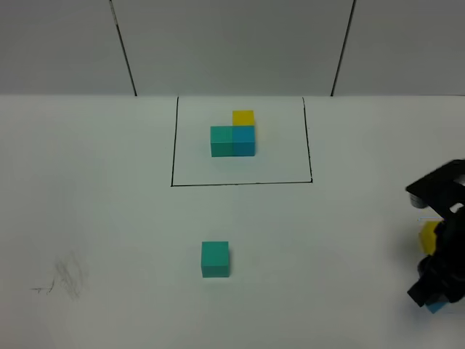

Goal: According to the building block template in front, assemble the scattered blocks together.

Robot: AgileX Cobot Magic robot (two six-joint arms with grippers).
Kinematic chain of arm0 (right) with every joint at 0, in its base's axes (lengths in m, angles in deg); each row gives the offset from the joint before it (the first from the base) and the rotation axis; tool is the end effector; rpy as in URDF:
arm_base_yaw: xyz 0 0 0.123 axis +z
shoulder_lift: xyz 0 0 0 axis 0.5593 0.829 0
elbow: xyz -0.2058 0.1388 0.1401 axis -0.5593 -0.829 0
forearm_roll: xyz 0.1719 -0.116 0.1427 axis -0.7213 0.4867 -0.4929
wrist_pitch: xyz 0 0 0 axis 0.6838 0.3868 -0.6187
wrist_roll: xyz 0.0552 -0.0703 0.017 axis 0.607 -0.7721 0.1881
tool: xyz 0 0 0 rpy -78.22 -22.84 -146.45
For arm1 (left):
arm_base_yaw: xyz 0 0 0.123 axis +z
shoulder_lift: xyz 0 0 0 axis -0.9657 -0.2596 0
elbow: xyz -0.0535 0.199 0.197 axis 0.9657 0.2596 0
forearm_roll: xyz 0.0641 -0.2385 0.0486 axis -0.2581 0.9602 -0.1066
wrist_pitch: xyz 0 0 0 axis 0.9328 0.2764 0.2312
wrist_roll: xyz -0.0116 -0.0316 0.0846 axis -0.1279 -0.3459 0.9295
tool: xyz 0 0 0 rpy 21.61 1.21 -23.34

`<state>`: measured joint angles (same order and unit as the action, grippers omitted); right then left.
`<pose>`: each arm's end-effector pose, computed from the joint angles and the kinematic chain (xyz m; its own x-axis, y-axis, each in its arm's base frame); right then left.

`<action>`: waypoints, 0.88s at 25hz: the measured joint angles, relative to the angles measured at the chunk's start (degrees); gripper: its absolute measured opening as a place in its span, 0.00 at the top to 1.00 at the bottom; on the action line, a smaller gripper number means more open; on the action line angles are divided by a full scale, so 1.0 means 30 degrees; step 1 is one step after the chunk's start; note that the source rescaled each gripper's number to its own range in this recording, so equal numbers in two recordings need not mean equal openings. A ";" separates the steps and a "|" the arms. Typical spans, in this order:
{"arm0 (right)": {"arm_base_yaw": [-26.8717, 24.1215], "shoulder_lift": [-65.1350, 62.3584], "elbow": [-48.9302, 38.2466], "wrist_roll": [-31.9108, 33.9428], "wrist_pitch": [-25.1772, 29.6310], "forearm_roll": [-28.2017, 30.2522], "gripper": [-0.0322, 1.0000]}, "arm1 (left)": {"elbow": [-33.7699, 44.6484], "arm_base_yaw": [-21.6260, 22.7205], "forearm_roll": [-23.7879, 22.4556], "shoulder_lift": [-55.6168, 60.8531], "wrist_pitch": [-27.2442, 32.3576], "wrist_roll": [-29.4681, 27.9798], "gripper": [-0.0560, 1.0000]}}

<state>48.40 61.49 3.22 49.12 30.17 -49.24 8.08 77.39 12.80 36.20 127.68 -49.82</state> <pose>0.2357 0.0657 0.2163 -0.7886 -0.6030 -0.1204 -0.6083 0.7936 0.0096 -0.0066 0.0006 0.2782 -0.4505 -0.0473 -0.8915 -0.0640 0.9977 -0.0206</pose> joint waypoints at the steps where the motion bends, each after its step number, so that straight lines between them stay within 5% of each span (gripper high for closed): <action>1: 0.0730 0.0044 0.0345 -0.0830 -0.0180 0.0000 0.71 | 0.0000 0.0000 0.0000 0.0000 0.0000 0.0000 0.46; 6: 0.4088 0.1059 0.2019 -0.5386 -0.1685 0.0050 0.71 | 0.0000 0.0000 0.0000 0.0000 0.0000 -0.0038 0.46; 13: 0.7021 0.5332 0.4453 -0.8830 -0.3973 0.0548 0.71 | 0.0000 0.0000 0.0000 0.0000 0.0000 -0.0072 0.46; 22: 0.8273 0.9949 0.9289 -0.9068 -0.2373 0.0448 0.71 | 0.0000 0.0000 0.0000 0.0000 0.0000 -0.0072 0.46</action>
<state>73.22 91.34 31.09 21.92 23.05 -47.90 8.08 77.39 12.80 36.20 127.68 -50.03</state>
